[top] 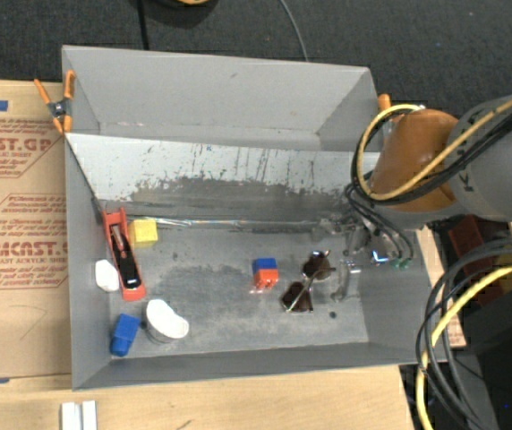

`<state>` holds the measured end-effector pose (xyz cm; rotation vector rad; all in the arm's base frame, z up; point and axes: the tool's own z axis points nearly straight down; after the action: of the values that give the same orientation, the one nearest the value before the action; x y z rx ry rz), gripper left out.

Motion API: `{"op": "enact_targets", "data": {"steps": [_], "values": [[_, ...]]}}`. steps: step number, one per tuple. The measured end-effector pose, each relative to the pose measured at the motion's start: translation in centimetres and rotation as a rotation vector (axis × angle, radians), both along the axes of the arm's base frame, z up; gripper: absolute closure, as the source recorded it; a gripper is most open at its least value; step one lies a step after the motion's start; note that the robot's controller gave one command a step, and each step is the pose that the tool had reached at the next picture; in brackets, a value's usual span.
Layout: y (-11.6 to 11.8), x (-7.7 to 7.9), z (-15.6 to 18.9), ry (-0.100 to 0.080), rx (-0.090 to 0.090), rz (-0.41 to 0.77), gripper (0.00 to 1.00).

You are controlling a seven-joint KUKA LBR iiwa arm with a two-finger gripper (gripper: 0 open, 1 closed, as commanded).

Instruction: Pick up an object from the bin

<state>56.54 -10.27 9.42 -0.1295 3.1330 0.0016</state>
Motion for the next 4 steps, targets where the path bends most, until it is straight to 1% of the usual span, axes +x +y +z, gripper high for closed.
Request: {"op": "enact_targets", "data": {"steps": [1,2,3,4], "values": [[0.8,-1.2,-1.8,0.000,-0.003,0.022,0.00],[4.2,-1.0,-2.4,-0.002,0.000,0.087,1.00],[4.2,-1.0,-2.4,-0.002,0.000,0.087,1.00],[3.6,-1.4,7.3,-0.001,0.000,0.080,0.00]]}}
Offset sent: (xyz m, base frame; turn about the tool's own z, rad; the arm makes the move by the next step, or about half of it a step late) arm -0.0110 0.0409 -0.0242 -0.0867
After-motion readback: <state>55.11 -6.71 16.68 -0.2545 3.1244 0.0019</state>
